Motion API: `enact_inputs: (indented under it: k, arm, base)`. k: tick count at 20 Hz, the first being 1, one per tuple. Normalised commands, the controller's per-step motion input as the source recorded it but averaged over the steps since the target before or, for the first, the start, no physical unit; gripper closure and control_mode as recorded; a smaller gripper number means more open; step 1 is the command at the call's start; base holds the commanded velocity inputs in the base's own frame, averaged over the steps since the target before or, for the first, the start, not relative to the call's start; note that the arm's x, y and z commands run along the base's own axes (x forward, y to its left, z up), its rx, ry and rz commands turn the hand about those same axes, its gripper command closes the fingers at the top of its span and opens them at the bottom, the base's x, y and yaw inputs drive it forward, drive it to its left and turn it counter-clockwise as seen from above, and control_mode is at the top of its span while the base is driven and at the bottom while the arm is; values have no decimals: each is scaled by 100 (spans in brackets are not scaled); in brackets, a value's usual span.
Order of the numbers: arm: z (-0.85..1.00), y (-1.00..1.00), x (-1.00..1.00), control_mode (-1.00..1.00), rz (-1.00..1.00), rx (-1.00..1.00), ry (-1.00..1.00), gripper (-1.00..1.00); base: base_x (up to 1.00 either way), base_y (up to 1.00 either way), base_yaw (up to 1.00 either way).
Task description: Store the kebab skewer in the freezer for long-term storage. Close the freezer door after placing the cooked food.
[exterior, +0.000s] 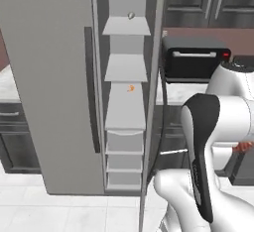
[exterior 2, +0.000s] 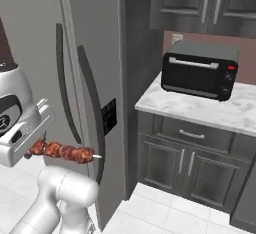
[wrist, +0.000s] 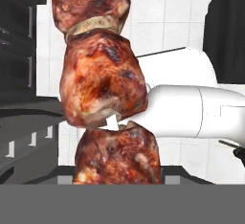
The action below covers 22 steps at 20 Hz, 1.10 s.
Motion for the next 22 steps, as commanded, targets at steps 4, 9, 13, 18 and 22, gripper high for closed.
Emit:
enact_inputs:
  k: [4, 9, 13, 18, 22]
  arm:
    - [0, 0, 0, 100, 0, 0, 0, 100]
    - [0, 0, 0, 100, 0, 0, 0, 100]
    - [0, 0, 0, 100, 0, 0, 0, 100]
    - [0, 0, 0, 100, 0, 0, 0, 100]
    - [0, 0, 0, 100, 0, 0, 0, 100]
  base:
    - [-10, 87, -11]
    - [0, 88, -15]
    - [0, 87, -19]
    - [6, 67, -31]
    - [18, 14, -26]
